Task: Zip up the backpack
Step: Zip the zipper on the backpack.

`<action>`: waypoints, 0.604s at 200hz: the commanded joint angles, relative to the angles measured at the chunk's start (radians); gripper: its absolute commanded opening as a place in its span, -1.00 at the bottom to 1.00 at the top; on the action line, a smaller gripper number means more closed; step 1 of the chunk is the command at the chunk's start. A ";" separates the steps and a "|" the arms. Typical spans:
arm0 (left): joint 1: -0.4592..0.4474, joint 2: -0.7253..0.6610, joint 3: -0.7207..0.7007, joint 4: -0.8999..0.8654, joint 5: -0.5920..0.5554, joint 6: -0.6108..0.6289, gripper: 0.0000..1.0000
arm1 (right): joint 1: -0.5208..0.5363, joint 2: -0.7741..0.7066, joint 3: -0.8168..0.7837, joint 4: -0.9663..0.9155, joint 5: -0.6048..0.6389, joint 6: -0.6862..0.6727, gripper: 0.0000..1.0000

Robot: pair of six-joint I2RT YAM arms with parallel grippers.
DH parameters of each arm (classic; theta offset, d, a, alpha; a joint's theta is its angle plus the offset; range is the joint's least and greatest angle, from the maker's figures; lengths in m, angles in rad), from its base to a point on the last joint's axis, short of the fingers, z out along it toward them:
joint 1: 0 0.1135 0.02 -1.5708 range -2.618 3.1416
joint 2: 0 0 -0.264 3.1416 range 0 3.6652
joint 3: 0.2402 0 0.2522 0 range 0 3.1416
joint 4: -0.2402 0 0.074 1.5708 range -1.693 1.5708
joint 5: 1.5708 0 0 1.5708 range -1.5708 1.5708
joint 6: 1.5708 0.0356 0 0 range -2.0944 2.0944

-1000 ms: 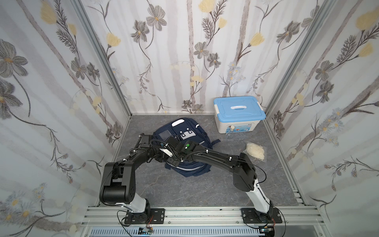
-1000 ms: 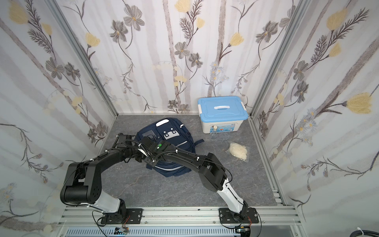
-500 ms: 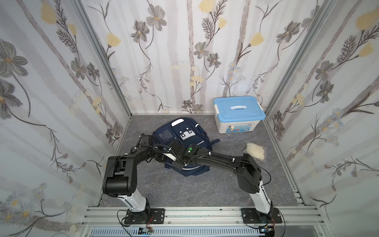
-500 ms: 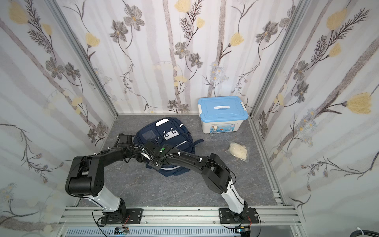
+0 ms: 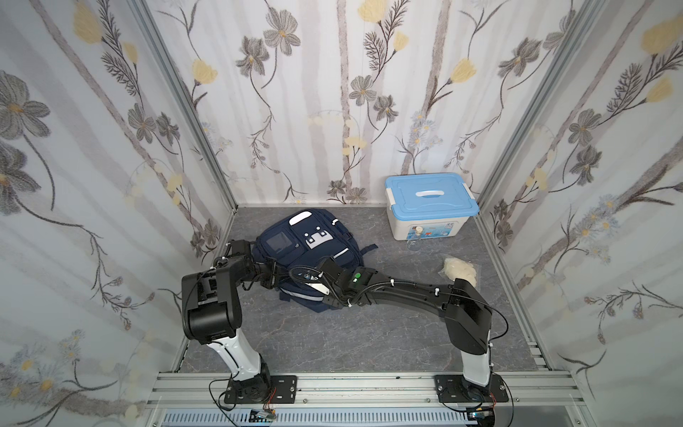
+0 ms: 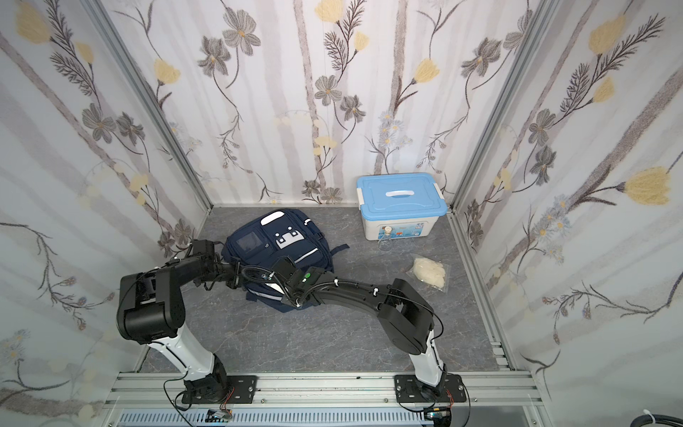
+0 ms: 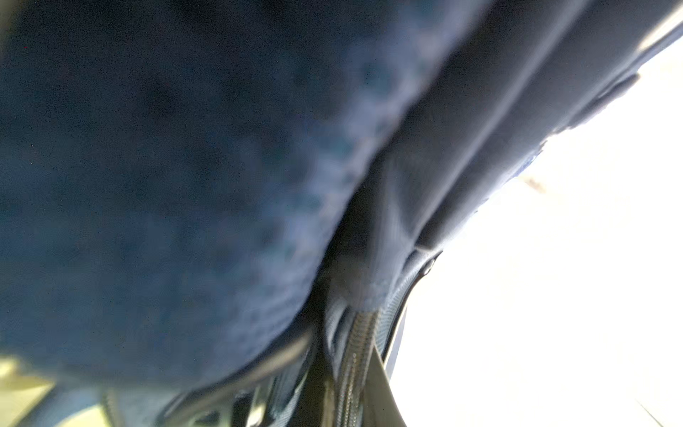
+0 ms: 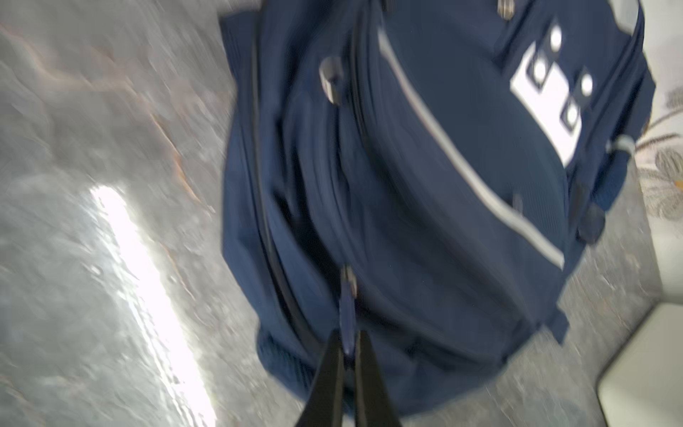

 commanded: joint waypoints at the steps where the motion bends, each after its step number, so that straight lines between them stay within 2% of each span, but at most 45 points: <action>1: 0.032 0.014 0.038 -0.088 -0.078 0.058 -1.00 | -0.034 -0.034 -0.051 -0.075 0.157 -0.037 -1.00; 33: 0.034 0.034 0.076 -0.121 -0.055 0.081 -1.00 | -0.082 -0.048 -0.065 -0.055 0.158 -0.018 -1.00; 56: 0.027 0.015 0.077 -0.127 -0.068 0.088 -1.00 | -0.095 -0.042 -0.047 -0.049 0.145 0.053 -1.00; 72: 0.028 0.024 0.078 -0.137 -0.059 0.102 -1.00 | -0.121 -0.048 -0.056 -0.045 0.086 0.100 -1.00; 121: 0.043 0.043 0.084 -0.162 -0.038 0.145 -1.00 | -0.192 -0.036 -0.101 -0.038 0.121 0.080 -1.00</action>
